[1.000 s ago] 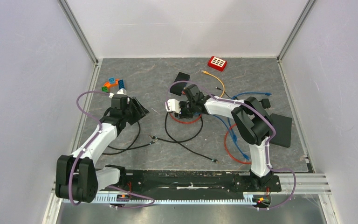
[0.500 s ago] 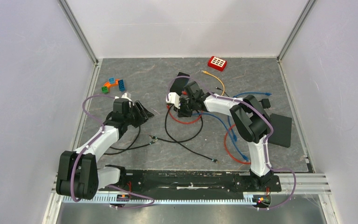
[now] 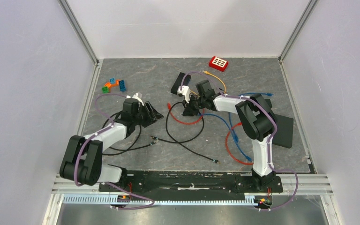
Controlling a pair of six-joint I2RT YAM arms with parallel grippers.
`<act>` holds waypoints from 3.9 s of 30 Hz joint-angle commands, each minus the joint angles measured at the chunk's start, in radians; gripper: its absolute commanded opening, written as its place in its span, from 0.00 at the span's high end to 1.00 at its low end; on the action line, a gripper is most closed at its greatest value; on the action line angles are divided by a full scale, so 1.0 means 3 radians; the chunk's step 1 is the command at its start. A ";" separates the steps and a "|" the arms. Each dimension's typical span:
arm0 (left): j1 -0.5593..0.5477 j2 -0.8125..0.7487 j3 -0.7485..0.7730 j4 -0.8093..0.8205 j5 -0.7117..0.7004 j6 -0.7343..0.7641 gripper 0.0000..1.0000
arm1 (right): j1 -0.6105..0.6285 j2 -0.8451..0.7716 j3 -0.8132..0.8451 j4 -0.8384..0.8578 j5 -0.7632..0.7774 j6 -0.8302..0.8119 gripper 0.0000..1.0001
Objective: Insert the plug into the switch port
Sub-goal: Pick up the connector from the center of the board.
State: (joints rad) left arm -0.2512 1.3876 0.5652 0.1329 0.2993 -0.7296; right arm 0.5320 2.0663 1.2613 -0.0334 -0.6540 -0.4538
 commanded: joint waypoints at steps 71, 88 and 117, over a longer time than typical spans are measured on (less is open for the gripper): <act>-0.0298 0.0820 0.0371 0.1290 0.0761 -0.0921 0.98 | 0.0126 -0.1029 -0.1265 0.1594 -0.0396 -0.0130 0.60; -0.0296 0.0744 0.0362 0.1290 0.0779 -0.0968 0.98 | 0.0273 -0.0829 -0.1115 0.1539 -0.0112 -0.0270 0.76; -0.0297 0.0580 0.0392 0.1104 0.0720 -0.0933 0.98 | 0.0316 -0.0988 -0.1079 0.1477 0.0132 -0.0149 0.93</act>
State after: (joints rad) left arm -0.3378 1.5925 0.6643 0.4599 0.5251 -0.9981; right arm 0.6247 1.8038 0.8932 0.4221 -0.6186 -0.4923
